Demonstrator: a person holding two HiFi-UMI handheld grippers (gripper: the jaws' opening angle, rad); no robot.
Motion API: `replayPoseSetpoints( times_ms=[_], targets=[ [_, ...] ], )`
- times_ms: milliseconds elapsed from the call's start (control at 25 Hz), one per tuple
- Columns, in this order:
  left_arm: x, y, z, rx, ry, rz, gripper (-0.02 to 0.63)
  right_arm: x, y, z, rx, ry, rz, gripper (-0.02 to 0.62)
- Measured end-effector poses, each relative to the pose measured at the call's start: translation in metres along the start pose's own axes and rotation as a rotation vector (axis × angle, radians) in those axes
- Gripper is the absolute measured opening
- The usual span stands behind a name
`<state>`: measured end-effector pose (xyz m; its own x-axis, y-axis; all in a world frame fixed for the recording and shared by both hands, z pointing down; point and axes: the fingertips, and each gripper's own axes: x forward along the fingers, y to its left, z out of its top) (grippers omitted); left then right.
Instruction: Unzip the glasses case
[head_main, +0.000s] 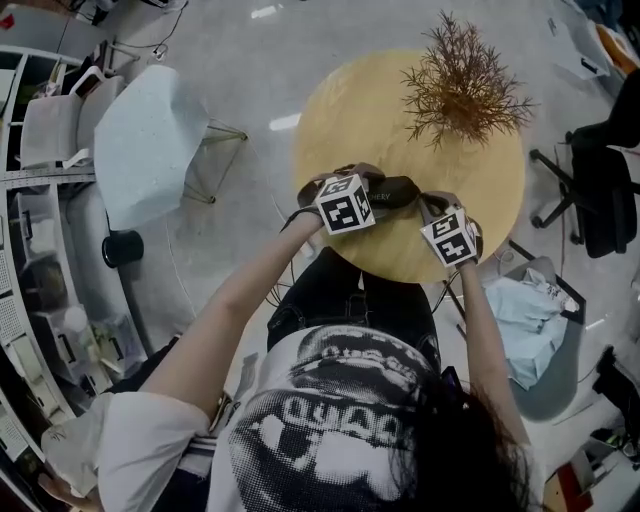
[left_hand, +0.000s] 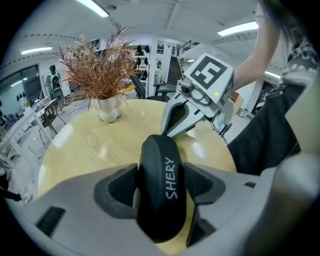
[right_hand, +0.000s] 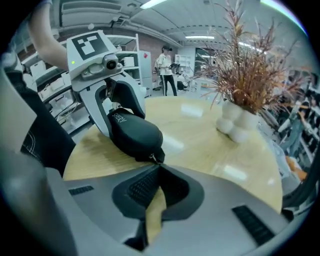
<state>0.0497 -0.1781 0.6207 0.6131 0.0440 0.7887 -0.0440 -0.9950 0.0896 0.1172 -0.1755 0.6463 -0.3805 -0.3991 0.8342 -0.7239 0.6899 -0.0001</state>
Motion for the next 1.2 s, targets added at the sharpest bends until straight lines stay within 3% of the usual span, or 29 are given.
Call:
replayPoseSetpoints(
  times_ms=[240, 520, 800, 960, 1200],
  targets=[
    [0.000, 0.001, 0.000, -0.002, 0.009, -0.014, 0.291, 0.003, -0.007, 0.009, -0.189, 0.034, 0.025, 0.004],
    [0.002, -0.007, -0.001, 0.084, 0.032, -0.026, 0.291, 0.007, -0.015, 0.023, -0.333, 0.041, 0.046, 0.003],
    [0.003, -0.007, -0.001, 0.087, 0.044, -0.043, 0.291, 0.020, -0.016, 0.040, -0.380, 0.040, 0.048, 0.005],
    [0.003, -0.007, -0.001, 0.071, 0.039, -0.060, 0.295, 0.018, -0.016, 0.036, -0.346, 0.036, 0.068, 0.005],
    [0.003, -0.005, -0.004, -0.039, 0.002, -0.076, 0.321, 0.016, -0.016, 0.028, -0.286, 0.047, 0.033, 0.020]
  ],
)
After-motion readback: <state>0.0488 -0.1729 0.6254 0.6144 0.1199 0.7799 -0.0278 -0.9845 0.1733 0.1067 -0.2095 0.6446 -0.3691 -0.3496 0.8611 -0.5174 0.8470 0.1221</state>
